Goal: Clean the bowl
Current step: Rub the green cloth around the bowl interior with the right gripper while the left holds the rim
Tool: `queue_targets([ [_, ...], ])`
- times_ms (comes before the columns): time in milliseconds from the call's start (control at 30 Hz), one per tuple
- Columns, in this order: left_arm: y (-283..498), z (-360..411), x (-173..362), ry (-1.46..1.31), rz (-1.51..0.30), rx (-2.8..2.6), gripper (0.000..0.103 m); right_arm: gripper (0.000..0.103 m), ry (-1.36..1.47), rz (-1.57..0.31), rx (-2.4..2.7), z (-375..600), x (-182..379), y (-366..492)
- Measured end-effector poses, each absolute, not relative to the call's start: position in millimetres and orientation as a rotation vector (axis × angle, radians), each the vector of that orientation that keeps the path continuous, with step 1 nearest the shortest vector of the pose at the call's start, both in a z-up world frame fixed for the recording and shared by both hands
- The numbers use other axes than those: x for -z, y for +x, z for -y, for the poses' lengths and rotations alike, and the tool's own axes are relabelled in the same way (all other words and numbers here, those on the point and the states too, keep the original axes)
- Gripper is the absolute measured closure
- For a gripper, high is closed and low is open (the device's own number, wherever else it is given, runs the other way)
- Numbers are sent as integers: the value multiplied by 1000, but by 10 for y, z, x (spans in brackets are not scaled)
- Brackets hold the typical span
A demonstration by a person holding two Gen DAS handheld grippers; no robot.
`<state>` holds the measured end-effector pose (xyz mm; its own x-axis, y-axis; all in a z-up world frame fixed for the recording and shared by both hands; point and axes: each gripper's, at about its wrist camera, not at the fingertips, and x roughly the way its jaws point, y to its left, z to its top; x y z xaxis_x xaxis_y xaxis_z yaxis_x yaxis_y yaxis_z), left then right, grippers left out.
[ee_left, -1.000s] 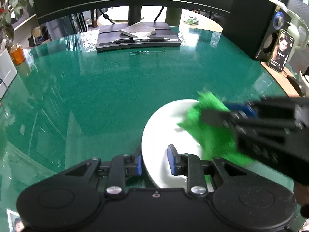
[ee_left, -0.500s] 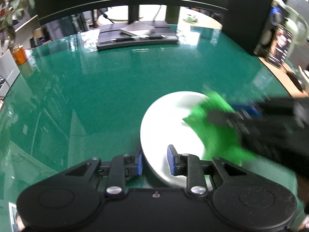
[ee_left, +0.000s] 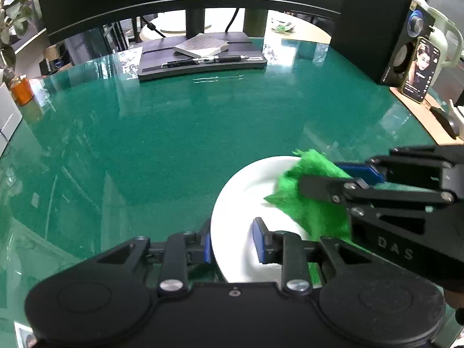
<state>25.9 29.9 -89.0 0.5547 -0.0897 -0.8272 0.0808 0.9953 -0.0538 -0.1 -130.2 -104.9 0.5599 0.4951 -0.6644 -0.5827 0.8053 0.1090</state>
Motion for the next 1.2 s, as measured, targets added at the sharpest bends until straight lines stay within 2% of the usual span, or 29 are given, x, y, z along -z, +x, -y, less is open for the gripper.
queue_targets([
  [567, 178, -233, 885, 5, -981, 99, 76, 86, -110, -779, -578, 1388, 1086, -131],
  [633, 180, -232, 884, -1, -984, 94, 76, 83, -91, -792, -584, 1429, 1060, -206],
  [1000, 141, -16, 858, 17, -993, 2, 76, 83, -101, -791, -644, 1568, 1080, -98],
  [1100, 116, 37, 847, 15, -994, -34, 75, 77, -100, -785, -685, 1628, 1084, -208],
  [1200, 77, 130, 840, 18, -999, -63, 76, 78, -122, -774, -691, 1658, 1073, -108],
])
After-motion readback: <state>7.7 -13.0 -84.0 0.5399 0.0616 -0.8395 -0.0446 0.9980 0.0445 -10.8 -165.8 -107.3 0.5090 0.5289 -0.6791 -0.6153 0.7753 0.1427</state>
